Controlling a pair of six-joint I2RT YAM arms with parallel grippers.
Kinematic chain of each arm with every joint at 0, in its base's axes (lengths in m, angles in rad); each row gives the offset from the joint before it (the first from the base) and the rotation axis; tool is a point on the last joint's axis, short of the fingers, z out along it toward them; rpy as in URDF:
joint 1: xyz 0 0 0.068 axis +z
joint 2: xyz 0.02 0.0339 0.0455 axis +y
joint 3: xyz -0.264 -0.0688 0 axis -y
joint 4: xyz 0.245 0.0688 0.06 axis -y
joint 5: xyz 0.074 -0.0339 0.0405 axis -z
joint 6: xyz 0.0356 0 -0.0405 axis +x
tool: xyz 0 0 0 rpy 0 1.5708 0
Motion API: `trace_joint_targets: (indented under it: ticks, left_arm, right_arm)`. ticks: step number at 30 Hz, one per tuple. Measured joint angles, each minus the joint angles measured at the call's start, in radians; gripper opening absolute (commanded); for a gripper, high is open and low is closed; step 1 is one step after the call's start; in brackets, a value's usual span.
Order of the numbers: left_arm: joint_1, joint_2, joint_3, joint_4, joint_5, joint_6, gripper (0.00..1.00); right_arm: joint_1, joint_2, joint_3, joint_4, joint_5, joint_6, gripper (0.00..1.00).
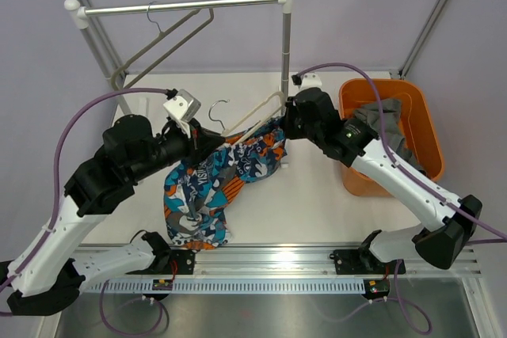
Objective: Remove the shorts from the hanger
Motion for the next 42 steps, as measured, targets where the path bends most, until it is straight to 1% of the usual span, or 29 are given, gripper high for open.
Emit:
trace_joint_targets:
  ticks: [5,10,15,19,24,30,35,42]
  left_arm:
    - [-0.002,-0.008,-0.047,0.08,-0.069,-0.047,0.0]
    - [-0.002,-0.013,-0.093,0.219,-0.173,-0.1,0.0]
    - [-0.002,0.019,-0.105,0.345,-0.247,-0.13,0.0]
    - [-0.002,0.064,-0.132,0.486,-0.3,-0.144,0.0]
    - [-0.002,0.123,-0.13,0.572,-0.36,-0.144,0.0]
    - [-0.002,0.195,-0.05,0.598,-0.412,-0.103,0.0]
    - [-0.002,0.232,0.026,0.616,-0.481,-0.027,0.0]
    - [0.007,0.283,0.068,0.715,-0.551,0.084,0.0]
  right_arm:
    - [0.121,-0.054,-0.057,0.028,0.023,0.023,0.0]
    - [0.269,-0.072,-0.091,0.068,0.036,0.042,0.0]
    - [0.422,-0.056,-0.081,0.072,0.059,0.04,0.0]
    - [0.492,-0.021,-0.053,0.071,0.074,0.023,0.0]
    - [0.586,0.015,-0.027,0.067,0.103,-0.005,0.0]
    - [0.664,0.022,-0.027,0.066,0.114,-0.034,0.0]
    - [0.717,0.022,-0.025,0.058,0.114,-0.079,0.0]
    - [0.872,0.056,0.06,-0.01,0.164,-0.14,0.0]
